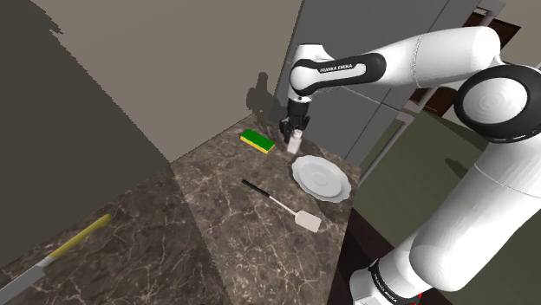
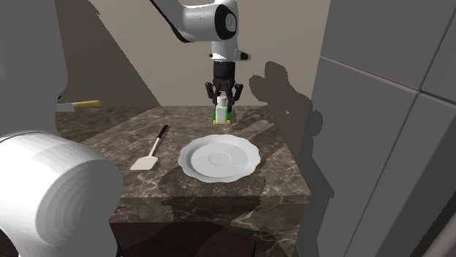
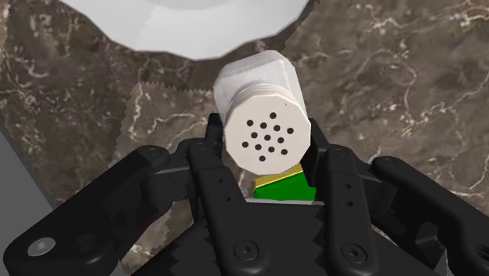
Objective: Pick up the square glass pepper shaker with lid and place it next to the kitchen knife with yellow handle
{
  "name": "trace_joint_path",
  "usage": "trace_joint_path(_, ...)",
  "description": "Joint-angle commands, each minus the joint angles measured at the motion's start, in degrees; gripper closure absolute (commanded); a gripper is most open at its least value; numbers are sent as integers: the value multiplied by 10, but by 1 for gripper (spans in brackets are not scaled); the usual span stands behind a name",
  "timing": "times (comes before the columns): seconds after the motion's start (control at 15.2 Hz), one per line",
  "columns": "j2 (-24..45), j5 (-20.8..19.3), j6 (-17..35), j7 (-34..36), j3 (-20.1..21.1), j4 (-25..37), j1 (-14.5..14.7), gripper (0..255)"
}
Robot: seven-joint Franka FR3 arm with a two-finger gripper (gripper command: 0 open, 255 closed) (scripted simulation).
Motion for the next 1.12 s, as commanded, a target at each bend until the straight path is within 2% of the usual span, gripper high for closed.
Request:
trace_joint_path(0.0,-8,0,-13,0,0,5,0,255)
trace_joint_path(1.06,-40,1,-129,-5,1,89,1,255)
